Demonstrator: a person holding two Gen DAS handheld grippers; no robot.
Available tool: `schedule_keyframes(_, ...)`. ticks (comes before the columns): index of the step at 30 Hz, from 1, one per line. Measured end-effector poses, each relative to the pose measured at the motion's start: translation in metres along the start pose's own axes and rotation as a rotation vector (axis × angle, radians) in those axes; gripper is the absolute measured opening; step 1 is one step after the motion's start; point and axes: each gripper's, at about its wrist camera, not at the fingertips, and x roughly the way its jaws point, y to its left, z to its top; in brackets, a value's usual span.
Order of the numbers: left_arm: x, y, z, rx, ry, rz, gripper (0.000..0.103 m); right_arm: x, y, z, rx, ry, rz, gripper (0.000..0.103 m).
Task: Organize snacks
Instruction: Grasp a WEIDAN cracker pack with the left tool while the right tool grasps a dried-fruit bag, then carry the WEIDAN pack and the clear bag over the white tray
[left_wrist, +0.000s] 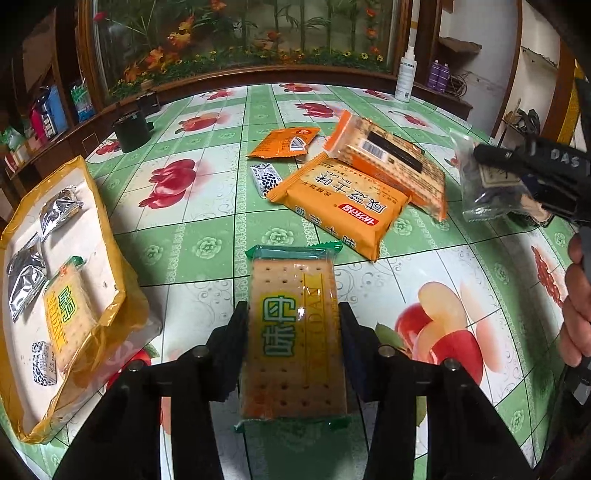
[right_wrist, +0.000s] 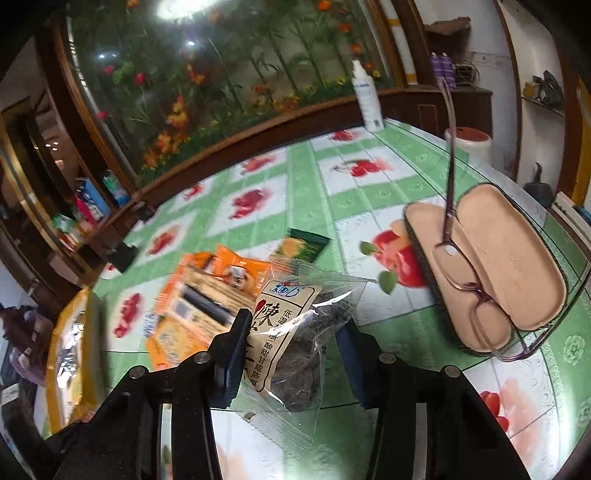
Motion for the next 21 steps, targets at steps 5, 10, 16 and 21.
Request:
schedule_keyframes(5,0.001,0.000,0.000,-0.011,-0.005,-0.010,0.045,-0.013,0.021,-0.003,-0.062,-0.055,0.063,0.050)
schedule_keyframes(10,0.000,0.000,0.000,-0.009,-0.006,-0.013,0.045,-0.013,0.043,-0.012,-0.121,-0.040,0.133,0.050)
schedule_keyframes(16,-0.003,0.004,0.000,-0.036,-0.010,-0.057,0.045,-0.013,0.057,-0.020,-0.166,-0.026,0.177,0.050)
schedule_keyframes(21,-0.013,0.006,0.000,-0.049,-0.031,-0.059,0.045,-0.012,0.055,-0.019,-0.158,-0.029,0.191,0.050)
